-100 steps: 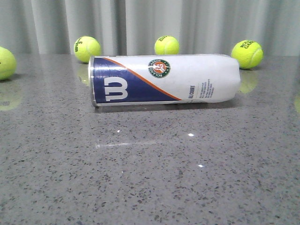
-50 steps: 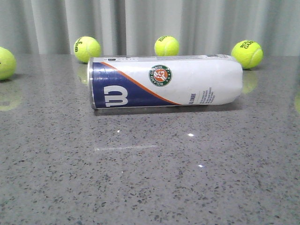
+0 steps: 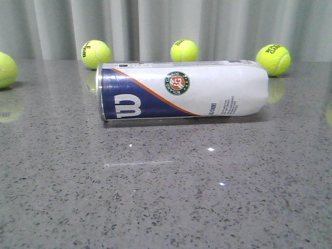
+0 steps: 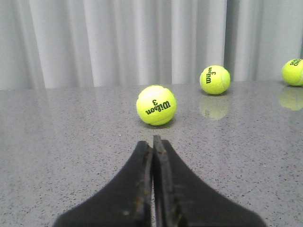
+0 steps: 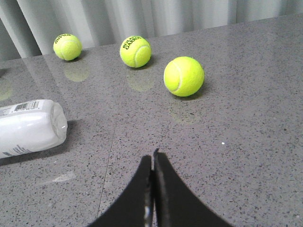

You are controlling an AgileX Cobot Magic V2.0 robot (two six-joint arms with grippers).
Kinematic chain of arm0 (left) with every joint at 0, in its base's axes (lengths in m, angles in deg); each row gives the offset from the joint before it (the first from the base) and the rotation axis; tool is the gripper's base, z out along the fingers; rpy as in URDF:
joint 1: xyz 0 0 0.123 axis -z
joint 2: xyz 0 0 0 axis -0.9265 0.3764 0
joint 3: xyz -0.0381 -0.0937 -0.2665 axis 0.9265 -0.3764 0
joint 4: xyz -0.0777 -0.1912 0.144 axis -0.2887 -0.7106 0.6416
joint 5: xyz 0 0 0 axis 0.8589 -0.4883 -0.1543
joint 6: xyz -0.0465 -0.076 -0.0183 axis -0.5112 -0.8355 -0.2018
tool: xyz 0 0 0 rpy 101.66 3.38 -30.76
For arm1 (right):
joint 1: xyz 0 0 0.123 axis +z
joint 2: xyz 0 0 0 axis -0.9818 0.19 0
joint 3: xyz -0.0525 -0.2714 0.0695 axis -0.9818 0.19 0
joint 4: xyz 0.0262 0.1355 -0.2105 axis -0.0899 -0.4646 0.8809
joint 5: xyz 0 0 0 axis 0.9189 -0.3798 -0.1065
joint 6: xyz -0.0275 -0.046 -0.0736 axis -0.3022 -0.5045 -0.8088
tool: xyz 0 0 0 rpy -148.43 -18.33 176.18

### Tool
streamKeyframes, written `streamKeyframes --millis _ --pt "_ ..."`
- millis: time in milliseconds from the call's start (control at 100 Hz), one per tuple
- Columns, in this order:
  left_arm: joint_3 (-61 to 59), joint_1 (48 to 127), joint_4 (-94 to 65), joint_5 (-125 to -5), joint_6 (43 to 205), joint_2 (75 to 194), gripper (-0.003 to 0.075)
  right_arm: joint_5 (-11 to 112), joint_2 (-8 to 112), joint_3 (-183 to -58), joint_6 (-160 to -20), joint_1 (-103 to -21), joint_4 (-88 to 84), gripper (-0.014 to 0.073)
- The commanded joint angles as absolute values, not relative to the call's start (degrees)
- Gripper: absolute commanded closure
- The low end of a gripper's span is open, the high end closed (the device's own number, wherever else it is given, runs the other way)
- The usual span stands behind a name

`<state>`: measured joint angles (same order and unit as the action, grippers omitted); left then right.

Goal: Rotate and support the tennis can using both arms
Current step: 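Open the right gripper and withdraw it from the lying can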

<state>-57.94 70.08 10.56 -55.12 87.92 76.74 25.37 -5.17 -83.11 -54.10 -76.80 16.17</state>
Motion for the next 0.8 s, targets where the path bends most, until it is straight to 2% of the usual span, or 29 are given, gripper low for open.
streamKeyframes --millis 0,230,540,640,710,790 --pt "-57.80 70.00 10.53 -50.31 87.98 74.54 0.0741 29.38 -4.48 -84.40 -54.38 -77.07 16.88 0.0659" --pt "-47.15 70.00 10.41 -60.47 87.98 80.41 0.0741 29.38 -4.48 -84.40 -54.38 -77.07 16.88 0.0659" --pt "-30.42 70.00 10.20 -80.27 87.98 99.24 0.0730 29.38 -4.48 -84.40 -54.38 -77.07 16.88 0.0659" --pt "-26.50 70.00 10.08 -82.97 87.98 104.66 0.0620 29.38 -4.48 -84.40 -54.38 -77.07 16.88 0.0659" --pt "-24.68 70.00 9.56 -83.35 87.98 107.53 0.0471 29.38 -4.48 -84.40 -54.38 -77.07 16.88 0.0659" --pt "-23.66 70.00 8.95 -83.35 87.98 109.80 0.0258 29.38 -4.48 -84.40 -54.38 -77.07 16.88 0.0659"
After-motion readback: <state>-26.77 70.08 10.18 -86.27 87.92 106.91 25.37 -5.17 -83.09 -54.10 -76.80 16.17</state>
